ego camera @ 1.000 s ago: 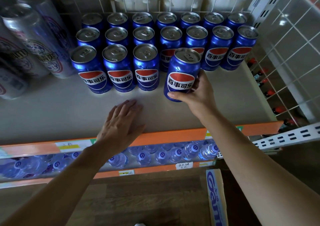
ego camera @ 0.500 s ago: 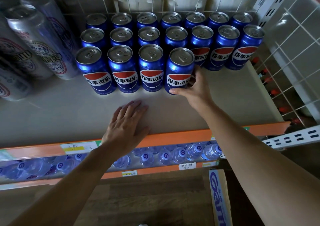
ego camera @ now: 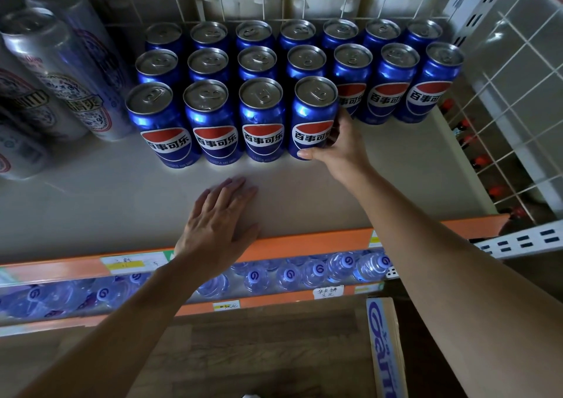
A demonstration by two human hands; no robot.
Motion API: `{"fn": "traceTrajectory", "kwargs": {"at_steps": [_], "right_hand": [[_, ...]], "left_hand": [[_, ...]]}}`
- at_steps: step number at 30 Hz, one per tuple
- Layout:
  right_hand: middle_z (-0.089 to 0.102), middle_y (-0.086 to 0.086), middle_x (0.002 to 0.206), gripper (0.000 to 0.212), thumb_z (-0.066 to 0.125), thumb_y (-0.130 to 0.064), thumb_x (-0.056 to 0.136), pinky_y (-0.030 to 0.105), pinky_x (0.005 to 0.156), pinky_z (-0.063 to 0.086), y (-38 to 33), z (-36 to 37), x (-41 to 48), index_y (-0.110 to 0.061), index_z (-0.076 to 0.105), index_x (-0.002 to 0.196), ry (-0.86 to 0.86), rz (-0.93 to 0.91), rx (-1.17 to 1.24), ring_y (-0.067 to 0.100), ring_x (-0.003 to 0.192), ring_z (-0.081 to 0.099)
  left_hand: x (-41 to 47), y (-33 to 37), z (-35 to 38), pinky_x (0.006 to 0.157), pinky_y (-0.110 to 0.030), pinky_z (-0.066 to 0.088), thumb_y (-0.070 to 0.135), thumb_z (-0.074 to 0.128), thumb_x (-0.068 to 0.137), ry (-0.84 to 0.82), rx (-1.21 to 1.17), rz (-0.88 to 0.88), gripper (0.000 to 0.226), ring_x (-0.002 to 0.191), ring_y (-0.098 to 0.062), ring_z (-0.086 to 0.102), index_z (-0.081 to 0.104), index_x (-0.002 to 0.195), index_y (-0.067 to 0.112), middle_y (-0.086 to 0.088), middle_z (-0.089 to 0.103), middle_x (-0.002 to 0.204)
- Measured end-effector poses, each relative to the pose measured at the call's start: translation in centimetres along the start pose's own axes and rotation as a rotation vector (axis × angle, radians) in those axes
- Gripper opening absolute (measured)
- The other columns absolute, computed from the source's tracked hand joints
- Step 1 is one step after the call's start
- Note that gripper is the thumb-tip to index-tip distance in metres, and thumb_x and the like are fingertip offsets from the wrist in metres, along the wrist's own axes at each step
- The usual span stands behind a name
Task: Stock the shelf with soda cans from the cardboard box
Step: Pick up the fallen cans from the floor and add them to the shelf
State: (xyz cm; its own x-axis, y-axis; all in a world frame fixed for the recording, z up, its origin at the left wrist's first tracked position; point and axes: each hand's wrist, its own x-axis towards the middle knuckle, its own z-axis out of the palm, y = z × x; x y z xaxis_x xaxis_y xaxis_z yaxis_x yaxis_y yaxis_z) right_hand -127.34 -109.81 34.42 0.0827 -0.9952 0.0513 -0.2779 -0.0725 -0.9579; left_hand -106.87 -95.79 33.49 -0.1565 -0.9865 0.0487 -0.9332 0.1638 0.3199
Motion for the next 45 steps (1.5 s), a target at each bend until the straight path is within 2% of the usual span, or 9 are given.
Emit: {"fn": "traceTrajectory", "kwargs": {"at_steps": [4, 12, 19, 26, 29, 35, 38, 41, 45], "right_hand": [[0.065, -0.002, 0.109, 0.089, 0.083, -0.017, 0.042, 0.043, 0.095, 0.05, 0.1, 0.1, 0.2, -0.016, 0.048, 0.124, 0.0, 0.01, 0.018, 0.017, 0.104, 0.063], [0.063, -0.005, 0.111, 0.088, 0.081, -0.017, 0.046, 0.042, 0.097, 0.048, 0.2, 0.3, -0.1, -0.022, 0.045, 0.126, -0.004, 0.019, 0.018, 0.017, 0.107, 0.062], [0.06, -0.003, 0.115, 0.088, 0.083, -0.001, 0.056, 0.044, 0.099, 0.047, 0.2, -0.2, 0.4, -0.018, 0.042, 0.131, -0.071, 0.039, -0.009, 0.018, 0.11, 0.059], [0.062, 0.001, 0.118, 0.088, 0.083, -0.022, 0.051, 0.046, 0.096, 0.048, 0.4, 0.5, -0.4, -0.016, 0.044, 0.129, -0.009, 0.039, -0.042, 0.021, 0.108, 0.061], [0.061, 0.004, 0.121, 0.097, 0.082, -0.038, 0.044, 0.043, 0.095, 0.05, 0.1, 0.9, -1.3, -0.014, 0.043, 0.13, 0.063, 0.026, -0.012, 0.017, 0.108, 0.061], [0.047, 0.008, 0.139, 0.109, 0.08, -0.046, 0.052, 0.037, 0.107, 0.038, -1.7, 0.7, -3.5, -0.007, 0.032, 0.142, 0.177, -0.087, -0.112, 0.018, 0.126, 0.046], [0.037, 0.015, 0.145, 0.104, 0.08, -0.044, 0.062, 0.034, 0.112, 0.029, -3.8, -0.4, -3.8, -0.001, 0.031, 0.143, 0.233, -0.232, -0.235, 0.026, 0.135, 0.035], [0.044, 0.019, 0.139, 0.092, 0.069, -0.052, 0.068, 0.042, 0.109, 0.033, -6.3, -0.9, -2.9, 0.003, 0.04, 0.136, 0.223, -0.441, -0.39, 0.033, 0.131, 0.04], [0.058, 0.014, 0.126, 0.087, 0.064, -0.058, 0.067, 0.049, 0.101, 0.039, -8.7, 0.6, -0.8, -0.003, 0.048, 0.133, 0.084, -0.562, -0.592, 0.032, 0.12, 0.052]], "left_hand": [[0.0, 0.0, 0.1, 0.112, -0.039, 0.022, 0.051, 0.033, 0.079, 0.004, 0.01, 0.004, 0.067, 0.134, -0.023, 0.035, 0.046, 0.136, 0.018, -0.005, 0.043, 0.143], [0.0, 0.1, 0.0, 0.112, -0.041, 0.024, 0.049, 0.034, 0.079, 0.01, -0.003, 0.002, 0.066, 0.134, -0.023, 0.034, 0.046, 0.135, 0.017, -0.006, 0.043, 0.142], [-0.1, 0.0, 0.0, 0.113, -0.042, 0.024, 0.048, 0.035, 0.08, 0.011, -0.005, 0.004, 0.065, 0.134, -0.024, 0.035, 0.046, 0.136, 0.017, -0.006, 0.043, 0.143], [-0.1, 0.0, 0.1, 0.113, -0.039, 0.022, 0.049, 0.034, 0.079, 0.024, -0.017, 0.001, 0.066, 0.133, -0.021, 0.032, 0.047, 0.135, 0.017, -0.005, 0.043, 0.143], [-0.1, 0.1, 0.0, 0.112, -0.04, 0.023, 0.05, 0.034, 0.079, 0.031, -0.027, -0.002, 0.066, 0.133, -0.019, 0.03, 0.047, 0.135, 0.017, -0.005, 0.043, 0.143], [-0.1, 0.1, -0.1, 0.113, -0.038, 0.019, 0.051, 0.033, 0.079, 0.01, -0.012, -0.002, 0.067, 0.134, -0.024, 0.034, 0.046, 0.136, 0.017, -0.006, 0.042, 0.143], [-0.1, 0.2, -0.1, 0.113, -0.038, 0.019, 0.051, 0.032, 0.079, 0.002, -0.007, -0.006, 0.068, 0.135, -0.025, 0.035, 0.045, 0.137, 0.017, -0.006, 0.042, 0.144], [-0.1, 0.1, 0.0, 0.114, -0.039, 0.02, 0.05, 0.032, 0.079, -0.003, -0.011, -0.003, 0.068, 0.135, -0.024, 0.034, 0.045, 0.137, 0.017, -0.005, 0.041, 0.144], [-0.1, 0.2, -0.1, 0.115, -0.036, 0.016, 0.051, 0.03, 0.078, -0.016, -0.021, -0.01, 0.07, 0.138, -0.021, 0.029, 0.042, 0.139, 0.02, -0.003, 0.038, 0.146]]}}
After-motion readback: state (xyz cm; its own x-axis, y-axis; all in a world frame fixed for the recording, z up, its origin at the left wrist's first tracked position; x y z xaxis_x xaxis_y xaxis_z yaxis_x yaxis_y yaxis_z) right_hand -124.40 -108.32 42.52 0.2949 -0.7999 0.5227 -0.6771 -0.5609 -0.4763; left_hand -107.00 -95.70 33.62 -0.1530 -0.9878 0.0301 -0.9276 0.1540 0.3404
